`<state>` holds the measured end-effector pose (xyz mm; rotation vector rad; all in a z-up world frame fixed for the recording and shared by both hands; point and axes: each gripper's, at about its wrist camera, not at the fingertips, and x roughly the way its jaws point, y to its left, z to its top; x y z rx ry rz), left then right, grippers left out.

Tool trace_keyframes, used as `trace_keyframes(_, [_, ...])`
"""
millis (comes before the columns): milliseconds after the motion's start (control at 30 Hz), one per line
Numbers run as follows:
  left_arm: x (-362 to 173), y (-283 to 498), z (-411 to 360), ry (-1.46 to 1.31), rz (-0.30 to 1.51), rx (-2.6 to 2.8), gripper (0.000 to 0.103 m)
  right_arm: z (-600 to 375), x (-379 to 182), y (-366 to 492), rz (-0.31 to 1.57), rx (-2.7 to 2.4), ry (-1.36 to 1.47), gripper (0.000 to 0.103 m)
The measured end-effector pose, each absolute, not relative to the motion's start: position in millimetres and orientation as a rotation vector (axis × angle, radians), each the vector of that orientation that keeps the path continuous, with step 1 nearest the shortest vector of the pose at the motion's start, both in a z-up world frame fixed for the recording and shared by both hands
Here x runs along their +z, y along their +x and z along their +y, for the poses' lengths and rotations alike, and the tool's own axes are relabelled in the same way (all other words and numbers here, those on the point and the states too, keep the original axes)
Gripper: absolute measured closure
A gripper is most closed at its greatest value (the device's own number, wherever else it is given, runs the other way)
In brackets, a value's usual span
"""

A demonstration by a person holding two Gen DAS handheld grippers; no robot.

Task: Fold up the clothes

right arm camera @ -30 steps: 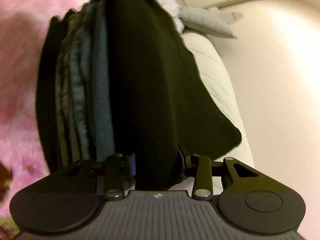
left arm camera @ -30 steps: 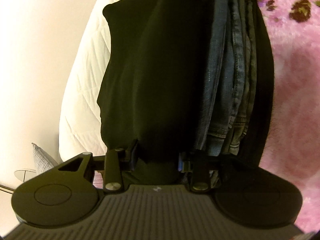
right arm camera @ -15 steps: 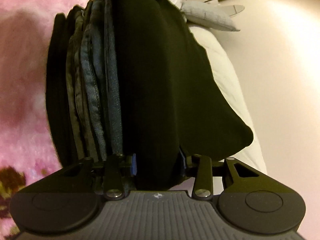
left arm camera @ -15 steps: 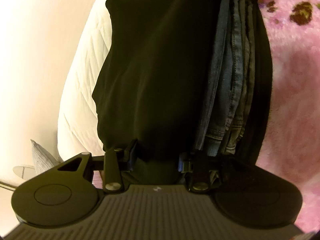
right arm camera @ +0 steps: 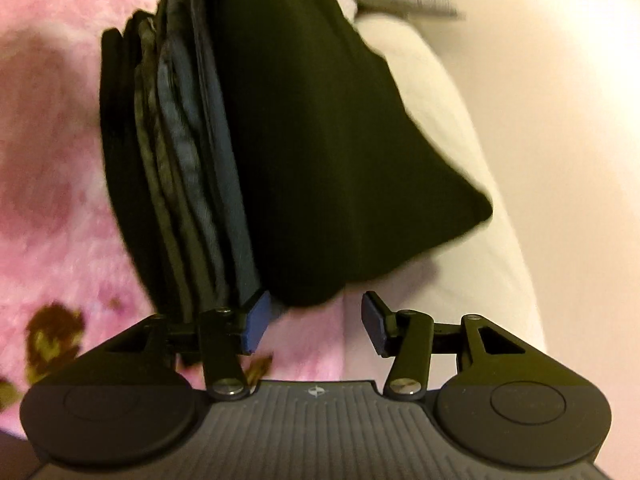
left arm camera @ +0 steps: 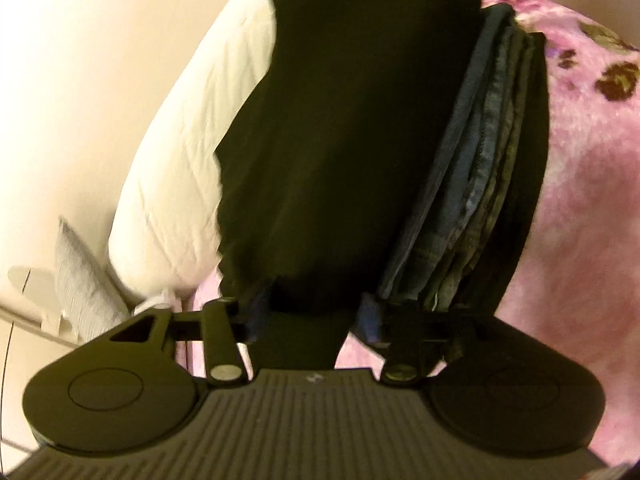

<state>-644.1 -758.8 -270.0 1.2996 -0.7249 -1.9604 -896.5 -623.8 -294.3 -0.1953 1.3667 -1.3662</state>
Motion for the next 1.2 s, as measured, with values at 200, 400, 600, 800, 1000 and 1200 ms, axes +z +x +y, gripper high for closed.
trace_keyframes(200, [-242.1, -642.1, -740.0, 1.185, -0.290, -1.923, 0.042, -604.4, -255.0, -896.5, 1.209, -1.498, 0.065, 0.028])
trace_keyframes(400, [-218.3, -640.4, -725.3, 1.054, 0.109, -1.846, 0.002, -614.2, -237.6, -879.1, 0.851, -1.581, 0.596, 0.015])
trace_keyframes(600, [-232.1, -633.9, -726.1, 0.979, 0.332, -1.821, 0.001, -609.0, -237.0, -877.1, 0.591, -1.640, 1.015, 0.015])
trace_keyframes(800, [-222.0, -607.4, -696.0, 0.876, 0.510, -1.808, 0.001, -591.1, -229.6, -853.6, 0.546, -1.714, 1.052, 0.015])
trace_keyframes(1000, [-182.7, -577.7, -650.2, 0.808, 0.553, -1.823, 0.001, -554.6, -186.3, -827.0, 0.489, -1.794, 1.035, 0.015])
trace_keyframes(1200, [-140.4, -563.9, -615.1, 0.805, 0.577, -1.848, 0.001, -520.5, -141.0, -795.3, 0.449, -1.807, 0.999, 0.015])
